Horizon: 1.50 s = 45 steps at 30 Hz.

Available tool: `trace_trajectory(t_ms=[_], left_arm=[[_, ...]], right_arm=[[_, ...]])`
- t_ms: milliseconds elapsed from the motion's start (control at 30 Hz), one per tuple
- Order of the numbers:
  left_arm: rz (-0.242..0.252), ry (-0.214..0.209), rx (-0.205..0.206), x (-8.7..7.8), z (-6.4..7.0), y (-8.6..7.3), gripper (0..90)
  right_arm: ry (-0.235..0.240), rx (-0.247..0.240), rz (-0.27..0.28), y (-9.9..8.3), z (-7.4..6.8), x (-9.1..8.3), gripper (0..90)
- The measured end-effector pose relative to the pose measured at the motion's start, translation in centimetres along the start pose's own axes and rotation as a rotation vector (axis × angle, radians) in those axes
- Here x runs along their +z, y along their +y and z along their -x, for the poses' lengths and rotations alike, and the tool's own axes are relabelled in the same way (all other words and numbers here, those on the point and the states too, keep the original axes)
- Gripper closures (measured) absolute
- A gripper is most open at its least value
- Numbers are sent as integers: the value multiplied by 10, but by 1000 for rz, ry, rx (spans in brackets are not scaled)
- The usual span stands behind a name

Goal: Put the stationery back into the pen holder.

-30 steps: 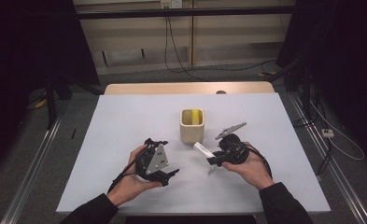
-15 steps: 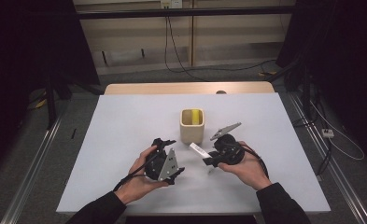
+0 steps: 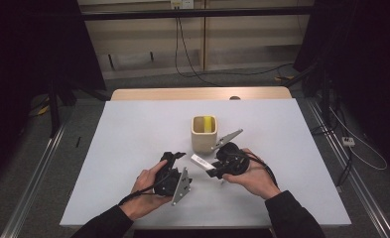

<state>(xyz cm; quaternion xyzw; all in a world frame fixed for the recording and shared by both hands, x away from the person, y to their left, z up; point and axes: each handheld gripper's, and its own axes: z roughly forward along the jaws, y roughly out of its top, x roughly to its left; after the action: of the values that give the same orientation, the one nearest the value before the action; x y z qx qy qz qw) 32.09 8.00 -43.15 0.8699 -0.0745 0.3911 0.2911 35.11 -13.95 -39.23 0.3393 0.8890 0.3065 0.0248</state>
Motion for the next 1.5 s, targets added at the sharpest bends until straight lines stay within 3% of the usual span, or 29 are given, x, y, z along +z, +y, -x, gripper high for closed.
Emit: trace_trajectory(t_ms=[133,500,600,700,900,1000,1100,1300,1400,1500], left_arm=[[-26,32,53,0,3,-1,229],[-5,127,170,-1,13,2,413],[-4,131,179,-1,15,3,439],[-20,123,228,-1,16,4,496],[-10,97,246,1,19,5,556],[-17,100,255,1,20,5,620],[-25,108,283,1,22,5,634],[-41,107,295,3,24,6,661],[-50,103,285,3,24,6,679],[-58,84,242,3,24,6,689]], right_arm=[[20,-14,-10,5,-3,2,681],[37,-46,-42,18,-12,14,681],[44,-66,-26,20,-16,15,680],[49,-76,-32,22,-18,17,681],[46,-82,-37,25,-21,22,681],[55,-85,-43,25,-22,25,680],[56,-80,-46,25,-23,25,680],[63,-60,-41,25,-21,26,679],[66,-60,-27,25,-20,25,678],[65,-62,-21,25,-21,25,675]])
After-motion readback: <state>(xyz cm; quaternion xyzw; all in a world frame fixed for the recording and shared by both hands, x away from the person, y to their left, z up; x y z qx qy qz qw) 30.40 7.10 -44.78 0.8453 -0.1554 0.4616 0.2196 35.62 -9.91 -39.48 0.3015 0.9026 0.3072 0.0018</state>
